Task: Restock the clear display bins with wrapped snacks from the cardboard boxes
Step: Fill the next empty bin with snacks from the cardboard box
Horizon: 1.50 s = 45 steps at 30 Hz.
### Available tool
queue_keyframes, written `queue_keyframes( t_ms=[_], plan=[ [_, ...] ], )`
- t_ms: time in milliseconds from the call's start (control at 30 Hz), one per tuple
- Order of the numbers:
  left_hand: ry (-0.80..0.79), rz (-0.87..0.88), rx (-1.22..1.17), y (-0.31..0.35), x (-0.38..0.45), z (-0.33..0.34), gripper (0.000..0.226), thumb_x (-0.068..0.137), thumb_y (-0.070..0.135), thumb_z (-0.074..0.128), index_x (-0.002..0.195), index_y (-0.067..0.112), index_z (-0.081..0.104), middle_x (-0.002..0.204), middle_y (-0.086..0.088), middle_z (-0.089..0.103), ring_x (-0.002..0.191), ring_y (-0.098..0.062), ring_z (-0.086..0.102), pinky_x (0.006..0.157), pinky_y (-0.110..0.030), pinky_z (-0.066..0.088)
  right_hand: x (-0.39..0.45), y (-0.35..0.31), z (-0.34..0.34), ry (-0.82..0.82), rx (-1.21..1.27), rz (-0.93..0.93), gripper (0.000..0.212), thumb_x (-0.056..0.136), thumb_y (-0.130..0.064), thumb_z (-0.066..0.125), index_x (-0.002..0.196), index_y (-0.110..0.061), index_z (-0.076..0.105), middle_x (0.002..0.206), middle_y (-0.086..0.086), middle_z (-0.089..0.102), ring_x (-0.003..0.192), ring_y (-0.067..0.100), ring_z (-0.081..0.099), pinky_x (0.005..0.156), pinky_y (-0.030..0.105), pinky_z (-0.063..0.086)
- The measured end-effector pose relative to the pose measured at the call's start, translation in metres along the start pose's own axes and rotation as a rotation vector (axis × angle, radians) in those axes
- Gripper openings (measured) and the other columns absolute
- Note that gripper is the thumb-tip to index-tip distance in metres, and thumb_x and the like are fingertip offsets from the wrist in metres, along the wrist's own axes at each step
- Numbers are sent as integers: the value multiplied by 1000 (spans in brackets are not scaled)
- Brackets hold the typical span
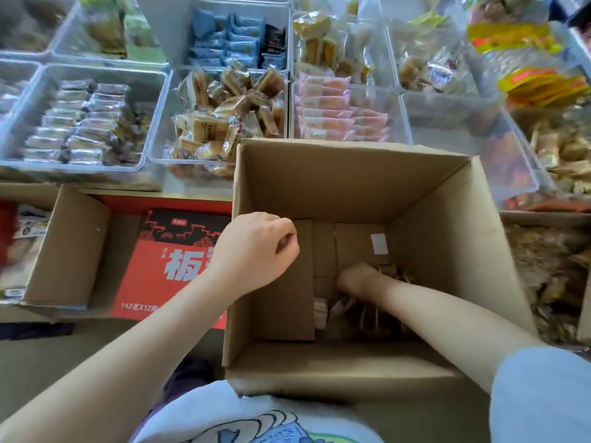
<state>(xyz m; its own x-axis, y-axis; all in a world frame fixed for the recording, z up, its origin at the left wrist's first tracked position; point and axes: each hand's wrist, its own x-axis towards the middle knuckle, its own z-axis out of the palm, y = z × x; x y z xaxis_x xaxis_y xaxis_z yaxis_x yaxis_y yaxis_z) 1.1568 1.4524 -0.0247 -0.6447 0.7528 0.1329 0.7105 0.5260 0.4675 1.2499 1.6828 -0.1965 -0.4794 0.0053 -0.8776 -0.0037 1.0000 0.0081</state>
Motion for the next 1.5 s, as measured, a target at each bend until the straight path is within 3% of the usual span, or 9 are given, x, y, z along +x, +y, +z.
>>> queue_keyframes(
  t_ms=[233, 500, 567, 700, 867, 1000, 1267, 1400, 1500],
  plan=[
    [43, -7, -21, -2, 0, 2, 12, 90, 15, 67, 84, 15, 76, 72, 5, 69, 64, -6, 59, 62, -4, 28, 8, 9, 13, 92, 347, 122, 59, 100, -8, 50, 154, -17, 31, 151, 12, 43, 131, 29, 50, 102, 35, 46],
    [77, 30, -40, -5, -4, 3, 15, 93, 16, 62, 91, 13, 76, 83, 1, 73, 73, -11, 66, 64, -10, 40, -8, 40, -33, 377, 868, 173, 11, 94, -6, 63, 93, -16, 67, 103, 10, 71, 78, 13, 63, 67, 21, 50],
    [98, 26, -69, -4, -6, 0, 16, 94, 16, 61, 101, 14, 75, 94, 1, 74, 82, -10, 65, 69, -19, 51, -49, 47, -65, 446, 1119, 98, 10, 93, -5, 66, 94, -13, 71, 90, 8, 73, 70, 10, 65, 57, 18, 50],
    [114, -180, -335, 3, -1, -13, 49, 94, 27, 67, 140, 26, 51, 128, 11, 54, 105, -4, 57, 79, -17, 51, -127, 34, -109, 483, 1571, -269, 19, 95, -10, 64, 114, -10, 68, 103, 12, 73, 82, 13, 66, 73, 23, 56],
    [138, -382, -876, -9, 9, -47, 67, 77, 63, 74, 135, 39, 51, 117, 13, 69, 108, -8, 67, 91, -45, 58, -162, -25, -143, 457, 1820, -618, 16, 93, -8, 63, 107, -12, 70, 106, 15, 69, 94, 24, 62, 78, 28, 57],
    [322, -440, -1150, -39, 10, -84, 36, 89, 16, 76, 120, 22, 59, 101, -1, 75, 98, -19, 72, 80, -35, 60, -166, -77, -178, 497, 1781, -611, 22, 100, -12, 56, 119, -3, 62, 111, 19, 67, 96, 28, 66, 87, 37, 56],
    [261, -465, -1182, -162, 6, -145, 29, 85, 8, 78, 108, 14, 61, 93, -5, 77, 78, -13, 74, 63, -23, 57, -125, -182, -284, 711, 1270, -446, 33, 91, -27, 72, 123, -20, 65, 111, -3, 73, 103, 14, 69, 91, 35, 57],
    [253, -506, -1066, -263, 8, -146, 28, 96, 27, 68, 122, 20, 61, 111, -1, 73, 101, -17, 71, 82, -33, 59, -69, -232, -345, 845, 1131, -353, 21, 88, -17, 75, 108, -20, 69, 101, -2, 75, 96, 18, 70, 88, 29, 56],
    [130, -540, -461, -358, 1, -132, 43, 100, 32, 59, 140, 16, 53, 140, -1, 56, 132, -20, 51, 109, -40, 42, -16, -259, -385, 976, 860, -186, 26, 88, -22, 73, 113, -20, 66, 105, -3, 70, 93, 17, 64, 88, 35, 53]
  ],
)
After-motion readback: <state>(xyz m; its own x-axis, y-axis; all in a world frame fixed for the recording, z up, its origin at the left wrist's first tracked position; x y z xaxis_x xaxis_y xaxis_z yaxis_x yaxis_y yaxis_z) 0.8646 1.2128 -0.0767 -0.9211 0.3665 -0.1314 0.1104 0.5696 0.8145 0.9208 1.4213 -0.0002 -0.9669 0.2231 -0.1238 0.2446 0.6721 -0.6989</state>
